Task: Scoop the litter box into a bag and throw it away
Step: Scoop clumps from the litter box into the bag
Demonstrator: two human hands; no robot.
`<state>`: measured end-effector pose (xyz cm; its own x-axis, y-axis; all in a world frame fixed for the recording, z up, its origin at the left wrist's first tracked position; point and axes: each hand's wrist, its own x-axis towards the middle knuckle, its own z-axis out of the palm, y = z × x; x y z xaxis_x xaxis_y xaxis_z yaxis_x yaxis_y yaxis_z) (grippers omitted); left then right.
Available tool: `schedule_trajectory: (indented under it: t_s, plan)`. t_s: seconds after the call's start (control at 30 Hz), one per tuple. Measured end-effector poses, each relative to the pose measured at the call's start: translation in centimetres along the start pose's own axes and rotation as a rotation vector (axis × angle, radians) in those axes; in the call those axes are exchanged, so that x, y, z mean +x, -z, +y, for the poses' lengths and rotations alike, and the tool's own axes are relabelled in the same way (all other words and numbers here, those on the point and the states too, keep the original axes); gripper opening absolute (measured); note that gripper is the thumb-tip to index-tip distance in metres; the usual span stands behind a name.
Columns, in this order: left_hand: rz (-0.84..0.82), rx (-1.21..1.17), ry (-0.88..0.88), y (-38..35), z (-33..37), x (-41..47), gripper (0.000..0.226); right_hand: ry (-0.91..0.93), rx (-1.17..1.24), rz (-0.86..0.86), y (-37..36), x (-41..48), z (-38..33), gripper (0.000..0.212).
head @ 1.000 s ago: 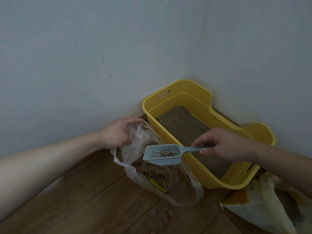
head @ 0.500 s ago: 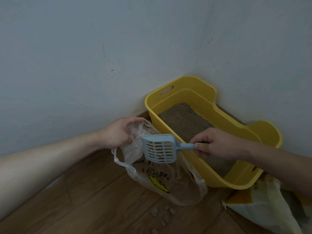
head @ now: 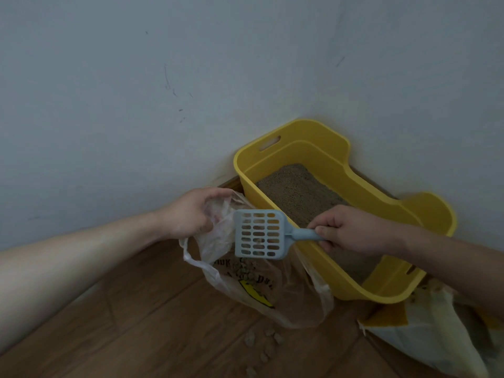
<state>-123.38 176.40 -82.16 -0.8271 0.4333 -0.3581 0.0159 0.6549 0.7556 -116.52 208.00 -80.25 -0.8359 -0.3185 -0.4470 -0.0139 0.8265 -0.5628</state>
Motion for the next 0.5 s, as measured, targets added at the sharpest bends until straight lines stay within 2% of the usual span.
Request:
schedule_trajectory:
  t_s: [0.5]
  plan:
    - [0.023, 0.003, 0.004, -0.15, 0.19, 0.05, 0.082, -0.020, 0.101, 0.011, 0.09, -0.12, 0.93, 0.031]
